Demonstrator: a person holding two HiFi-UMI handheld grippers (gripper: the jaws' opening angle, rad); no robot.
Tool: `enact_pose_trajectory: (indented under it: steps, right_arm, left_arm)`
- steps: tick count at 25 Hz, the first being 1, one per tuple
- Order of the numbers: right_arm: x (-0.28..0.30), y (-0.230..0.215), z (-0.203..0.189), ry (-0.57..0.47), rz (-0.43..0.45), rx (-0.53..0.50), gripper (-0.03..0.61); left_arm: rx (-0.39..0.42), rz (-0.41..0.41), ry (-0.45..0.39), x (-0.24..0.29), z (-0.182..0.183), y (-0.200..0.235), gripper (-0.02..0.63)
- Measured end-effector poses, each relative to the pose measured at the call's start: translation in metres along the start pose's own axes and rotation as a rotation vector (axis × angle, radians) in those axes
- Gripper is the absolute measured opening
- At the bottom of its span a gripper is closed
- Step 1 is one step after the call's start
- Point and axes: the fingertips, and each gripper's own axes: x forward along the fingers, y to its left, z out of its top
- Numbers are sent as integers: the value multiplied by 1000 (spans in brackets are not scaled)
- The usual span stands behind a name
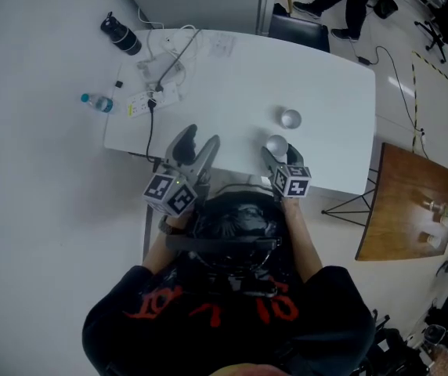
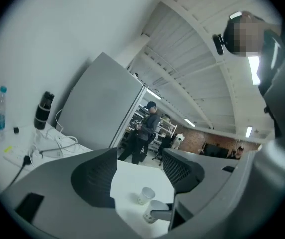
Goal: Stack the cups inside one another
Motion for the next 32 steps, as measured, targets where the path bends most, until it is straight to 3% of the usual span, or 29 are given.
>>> enact_pose_trajectory:
  steps: [3,10,18,21,23,32]
  right_arm:
    - [-15,-4,7,-31,-21,8,366]
    - [-38,-12,29,-96,-52,24,366]
    - [-59,-3,81,-206,-34,6,366]
    - [-64,1,96,-234,-25,-3,365]
    - [-67,3,104,-246,-20,-11,366]
    - [-71,6,121,-272,-23,-47,365]
  left_arm:
    - [75,27,34,4,-2,2,272]
    - [88,9,73,17,-7,-2,189]
    - [142,3,144,25,-19,-9,121]
    - [154,0,150,24,-19,-11,52]
    - [152,-13,152,22,-18,-12,6]
    - [106,-162,142,14,-18,-25,5]
